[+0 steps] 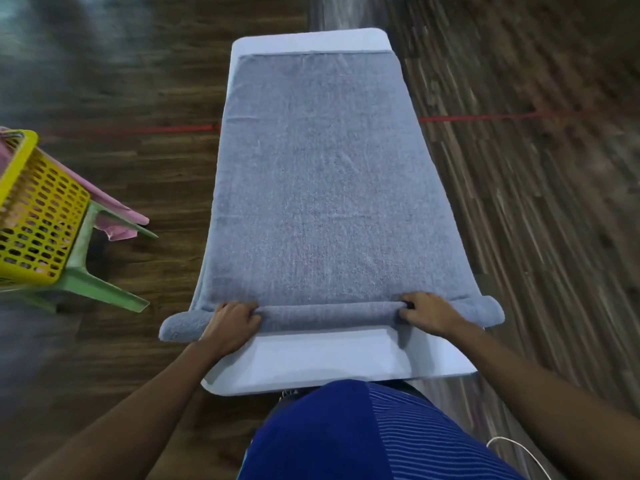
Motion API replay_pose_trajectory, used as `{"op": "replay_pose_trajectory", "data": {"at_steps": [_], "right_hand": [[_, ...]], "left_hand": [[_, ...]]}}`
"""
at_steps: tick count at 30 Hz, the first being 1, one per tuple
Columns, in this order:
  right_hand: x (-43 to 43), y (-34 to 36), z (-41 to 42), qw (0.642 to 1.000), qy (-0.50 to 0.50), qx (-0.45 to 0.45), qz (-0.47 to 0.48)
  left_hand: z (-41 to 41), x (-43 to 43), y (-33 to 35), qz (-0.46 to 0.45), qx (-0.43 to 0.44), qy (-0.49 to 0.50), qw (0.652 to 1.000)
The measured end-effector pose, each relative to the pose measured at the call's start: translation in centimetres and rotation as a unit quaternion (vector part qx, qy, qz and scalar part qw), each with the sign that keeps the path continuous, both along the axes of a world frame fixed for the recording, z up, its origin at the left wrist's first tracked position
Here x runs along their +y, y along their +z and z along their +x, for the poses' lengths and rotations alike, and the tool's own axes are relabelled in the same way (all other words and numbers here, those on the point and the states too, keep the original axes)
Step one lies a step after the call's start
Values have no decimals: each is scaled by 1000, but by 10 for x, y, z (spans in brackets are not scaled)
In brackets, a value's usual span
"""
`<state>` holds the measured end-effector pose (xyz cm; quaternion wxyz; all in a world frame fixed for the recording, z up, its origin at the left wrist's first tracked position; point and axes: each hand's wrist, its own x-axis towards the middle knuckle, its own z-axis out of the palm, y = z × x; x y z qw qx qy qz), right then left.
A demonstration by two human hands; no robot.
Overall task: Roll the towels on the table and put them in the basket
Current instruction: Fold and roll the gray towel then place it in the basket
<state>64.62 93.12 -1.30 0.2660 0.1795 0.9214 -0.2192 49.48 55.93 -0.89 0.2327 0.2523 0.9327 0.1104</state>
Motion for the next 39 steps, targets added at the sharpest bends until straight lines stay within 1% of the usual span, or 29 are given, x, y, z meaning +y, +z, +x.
{"op": "replay_pose_trajectory", "data": {"at_steps": [1,2,3,4,6,7,10,12,14,17,19,21,24,25,26,27,30,32,34,37,39], "right_hand": [[1,-1,-1,999,-1,20,26],[2,-3,-2,995,0,59,80],[1,-6,-1,985,6,105,136],[-2,-9,0,974,10,150,171],[-9,-14,5,956,24,223,188],[-12,-16,9,953,31,237,187],[-21,-21,27,956,41,219,188],[-25,-27,38,958,43,205,194],[-24,-32,41,956,26,206,206],[-22,-30,31,949,8,233,211],[-21,-22,22,950,2,228,212],[-19,-12,15,961,7,184,206],[-15,-6,7,978,17,98,185],[-14,-7,6,979,10,86,182],[-13,-8,6,978,3,95,187],[-13,-9,7,972,-4,125,199],[-14,-15,11,943,-34,234,232],[-19,-15,17,941,-21,266,207],[-25,-18,26,949,-5,256,182],[-28,-29,42,964,15,202,175],[-26,-31,40,962,5,205,179]], "left_hand": [[-1,0,-2,3,13,9,1000],[-1,1,-5,7,42,21,999],[0,2,-7,11,81,30,996],[2,2,-9,16,120,30,992],[7,4,-11,33,179,16,983],[10,6,-12,36,189,2,981],[23,4,-16,31,184,-29,982],[28,-3,-19,5,161,-44,986],[28,-8,-22,-12,157,-54,986],[22,-7,-20,10,154,-36,987],[18,-2,-13,22,148,-20,989],[15,3,-4,23,131,-14,991],[9,7,1,7,63,-2,998],[6,6,-1,4,47,5,999],[4,5,-3,9,50,9,999],[3,4,-7,16,81,8,997],[6,0,-15,21,202,23,979],[15,-2,-16,32,228,14,973],[26,-6,-20,42,227,-14,973],[36,-16,-26,16,201,-45,978],[34,-20,-28,8,200,-48,979]]}}
